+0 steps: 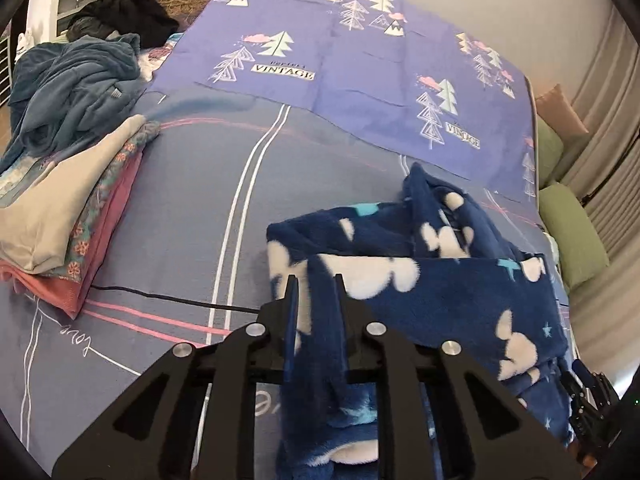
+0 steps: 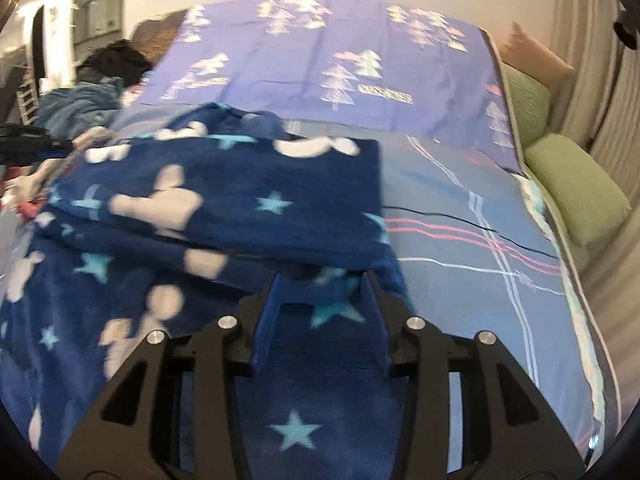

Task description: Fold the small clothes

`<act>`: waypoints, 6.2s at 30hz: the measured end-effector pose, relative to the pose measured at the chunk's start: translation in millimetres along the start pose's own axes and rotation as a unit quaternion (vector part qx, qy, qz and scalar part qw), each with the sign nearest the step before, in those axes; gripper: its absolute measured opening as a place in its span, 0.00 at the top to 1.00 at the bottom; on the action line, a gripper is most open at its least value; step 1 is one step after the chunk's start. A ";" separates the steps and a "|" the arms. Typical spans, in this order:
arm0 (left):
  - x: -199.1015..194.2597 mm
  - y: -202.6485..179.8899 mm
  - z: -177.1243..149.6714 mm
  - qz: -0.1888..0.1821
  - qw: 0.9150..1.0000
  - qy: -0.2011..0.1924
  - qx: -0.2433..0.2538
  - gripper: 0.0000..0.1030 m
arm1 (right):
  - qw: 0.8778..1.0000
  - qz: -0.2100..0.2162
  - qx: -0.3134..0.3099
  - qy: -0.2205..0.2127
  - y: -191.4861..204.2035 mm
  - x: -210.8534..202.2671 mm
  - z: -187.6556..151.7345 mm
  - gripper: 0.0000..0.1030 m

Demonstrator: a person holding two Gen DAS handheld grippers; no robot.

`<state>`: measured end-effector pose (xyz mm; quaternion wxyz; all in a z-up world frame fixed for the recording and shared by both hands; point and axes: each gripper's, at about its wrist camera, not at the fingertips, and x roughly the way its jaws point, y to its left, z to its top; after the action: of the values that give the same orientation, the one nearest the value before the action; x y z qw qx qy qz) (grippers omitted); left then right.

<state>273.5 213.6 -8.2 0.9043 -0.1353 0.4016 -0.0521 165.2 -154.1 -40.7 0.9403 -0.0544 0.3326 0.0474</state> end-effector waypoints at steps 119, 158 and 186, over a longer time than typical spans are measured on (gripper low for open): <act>-259.4 -34.7 -291.3 -0.148 0.986 -0.033 0.067 0.82 | 0.903 0.313 0.293 -0.004 -115.3 -203.6 -188.4 0.86; -214.1 -52.1 -92.9 -0.098 0.971 -0.206 0.068 0.82 | 0.926 0.267 0.223 -0.148 -126.2 -154.6 29.3 0.86; 44.0 -46.3 50.3 0.040 0.992 -0.099 0.066 0.81 | 0.955 0.145 0.258 0.011 -132.6 117.3 166.6 0.83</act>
<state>341.0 170.5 5.9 0.9480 -0.0636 0.3104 -0.0289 376.0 -256.8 23.5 0.9018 0.2384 0.3477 0.0947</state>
